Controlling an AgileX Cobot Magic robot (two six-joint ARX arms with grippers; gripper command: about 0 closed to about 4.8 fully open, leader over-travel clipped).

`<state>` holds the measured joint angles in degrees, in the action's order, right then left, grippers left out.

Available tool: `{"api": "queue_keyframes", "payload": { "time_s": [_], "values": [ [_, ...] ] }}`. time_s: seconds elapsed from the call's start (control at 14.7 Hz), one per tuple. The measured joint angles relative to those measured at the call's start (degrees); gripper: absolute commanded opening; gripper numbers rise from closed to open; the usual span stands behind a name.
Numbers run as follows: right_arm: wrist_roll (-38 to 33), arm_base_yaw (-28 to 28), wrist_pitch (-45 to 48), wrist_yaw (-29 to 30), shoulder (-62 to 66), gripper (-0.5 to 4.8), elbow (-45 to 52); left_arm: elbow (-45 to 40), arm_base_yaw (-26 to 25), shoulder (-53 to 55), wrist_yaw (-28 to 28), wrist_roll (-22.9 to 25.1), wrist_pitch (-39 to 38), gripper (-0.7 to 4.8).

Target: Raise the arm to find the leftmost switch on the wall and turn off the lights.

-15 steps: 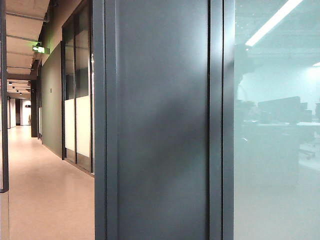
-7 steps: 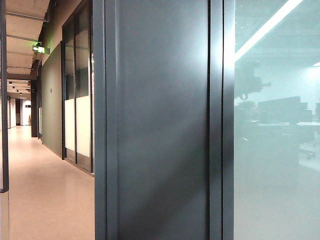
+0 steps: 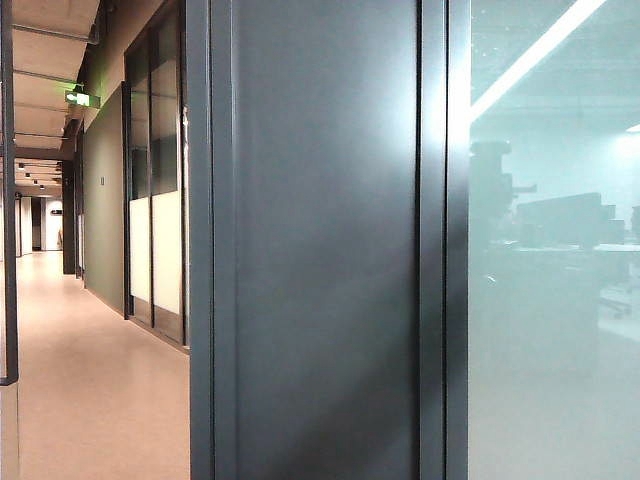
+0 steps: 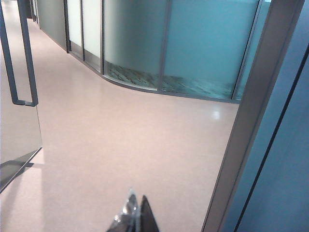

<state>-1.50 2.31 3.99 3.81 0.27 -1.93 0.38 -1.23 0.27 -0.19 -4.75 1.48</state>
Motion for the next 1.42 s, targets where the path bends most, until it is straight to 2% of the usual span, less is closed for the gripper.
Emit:
{"api": "queue_keyframes", "payload": {
  "time_s": [0.27,1.42],
  "values": [
    [-0.04,-2.27,0.39,-2.49,-0.02,-0.01,1.60,0.00,0.00,0.00,0.00,0.00,0.00,-0.05],
    [-0.20,-3.82,-2.62,-5.27,-0.02,-0.01,1.60,0.00,0.00,0.00,0.00,0.00,0.00,-0.05]
  ]
}}
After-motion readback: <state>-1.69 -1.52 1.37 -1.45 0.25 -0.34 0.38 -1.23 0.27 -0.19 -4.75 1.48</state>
